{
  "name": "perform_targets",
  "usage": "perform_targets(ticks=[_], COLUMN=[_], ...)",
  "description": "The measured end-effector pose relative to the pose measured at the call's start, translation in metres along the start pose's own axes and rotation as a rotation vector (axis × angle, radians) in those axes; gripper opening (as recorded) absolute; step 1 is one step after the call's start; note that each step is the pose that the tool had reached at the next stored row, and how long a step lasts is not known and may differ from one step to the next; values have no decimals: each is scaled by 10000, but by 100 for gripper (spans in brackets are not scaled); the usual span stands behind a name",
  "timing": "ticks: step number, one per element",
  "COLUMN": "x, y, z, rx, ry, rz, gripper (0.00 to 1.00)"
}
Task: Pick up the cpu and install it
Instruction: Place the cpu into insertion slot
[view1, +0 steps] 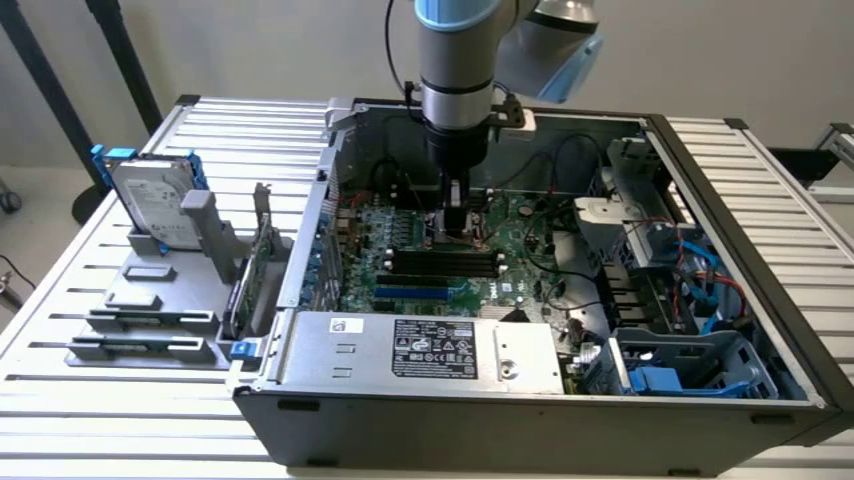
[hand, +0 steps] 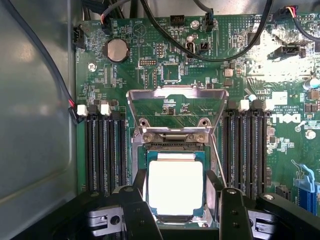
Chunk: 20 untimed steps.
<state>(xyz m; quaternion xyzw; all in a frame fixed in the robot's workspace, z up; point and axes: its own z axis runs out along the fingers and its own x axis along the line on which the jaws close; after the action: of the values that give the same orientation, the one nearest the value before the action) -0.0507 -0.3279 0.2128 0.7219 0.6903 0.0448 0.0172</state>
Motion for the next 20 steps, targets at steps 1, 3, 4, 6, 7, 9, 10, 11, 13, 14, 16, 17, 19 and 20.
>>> perform_targets(ticks=[1, 3, 4, 6, 7, 9, 10, 11, 13, 14, 16, 17, 19, 20], x=[0, -1, -1, -2, -2, -3, -3, -4, -4, -4, -3, -3, 0, 2], y=[-2, -6, -7, -8, -9, -11, -12, -13, -14, -14, -15, -15, -16, -16], z=[6, 22, 29, 46, 53, 67, 74, 79, 87, 89, 93, 95, 100, 103], rx=[-1, -2, -6, -16, -21, -33, -38, -41, -43, -43, -42, -43, -43, -44], ry=[1, 2, 3, 4, 5, 6, 8, 7, 7, 7, 6, 7, 4, 0], rz=[-9, -21, -28, -38, -43, -53, -55, -58, -60, -61, -61, -61, -60, -59], gripper=[55, 55, 55, 55, 55, 55, 55, 55, 55, 55, 55, 55, 55, 55])
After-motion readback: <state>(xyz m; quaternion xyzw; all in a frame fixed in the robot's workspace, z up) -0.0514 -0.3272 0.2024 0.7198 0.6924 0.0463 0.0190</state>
